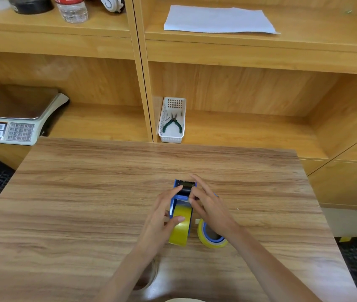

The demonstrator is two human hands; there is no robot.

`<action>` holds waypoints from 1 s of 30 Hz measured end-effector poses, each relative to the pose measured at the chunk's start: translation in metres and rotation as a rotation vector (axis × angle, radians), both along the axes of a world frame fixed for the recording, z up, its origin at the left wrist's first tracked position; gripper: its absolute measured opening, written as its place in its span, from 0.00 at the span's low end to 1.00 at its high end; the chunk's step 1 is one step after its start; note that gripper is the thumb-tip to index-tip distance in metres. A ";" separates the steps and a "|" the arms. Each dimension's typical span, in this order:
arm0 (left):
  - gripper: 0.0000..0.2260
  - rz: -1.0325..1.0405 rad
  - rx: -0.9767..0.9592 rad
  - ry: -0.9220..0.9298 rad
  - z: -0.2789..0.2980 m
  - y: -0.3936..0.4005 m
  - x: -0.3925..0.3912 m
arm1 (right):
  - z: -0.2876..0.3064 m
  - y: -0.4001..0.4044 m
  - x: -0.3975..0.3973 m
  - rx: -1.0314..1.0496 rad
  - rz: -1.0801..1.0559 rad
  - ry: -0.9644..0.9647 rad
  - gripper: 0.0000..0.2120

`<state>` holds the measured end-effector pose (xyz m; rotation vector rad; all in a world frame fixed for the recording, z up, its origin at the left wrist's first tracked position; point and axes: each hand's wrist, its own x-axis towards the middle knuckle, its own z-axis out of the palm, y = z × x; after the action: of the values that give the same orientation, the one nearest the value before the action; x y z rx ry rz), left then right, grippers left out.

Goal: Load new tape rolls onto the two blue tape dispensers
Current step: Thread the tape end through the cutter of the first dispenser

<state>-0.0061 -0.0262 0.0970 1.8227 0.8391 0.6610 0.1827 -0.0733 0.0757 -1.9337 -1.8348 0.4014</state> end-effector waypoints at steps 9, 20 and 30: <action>0.32 -0.019 0.008 0.027 0.003 0.001 0.002 | -0.002 -0.002 -0.002 0.074 -0.009 0.121 0.08; 0.34 -0.088 -0.023 0.035 0.004 0.003 0.003 | 0.005 -0.001 -0.003 -0.010 -0.019 -0.023 0.10; 0.34 -0.155 -0.025 0.077 0.003 0.004 0.005 | 0.012 -0.003 -0.005 -0.072 -0.082 0.062 0.13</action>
<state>-0.0008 -0.0226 0.0998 1.8782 0.7439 0.4820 0.1778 -0.0767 0.0881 -2.0137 -1.7185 0.5014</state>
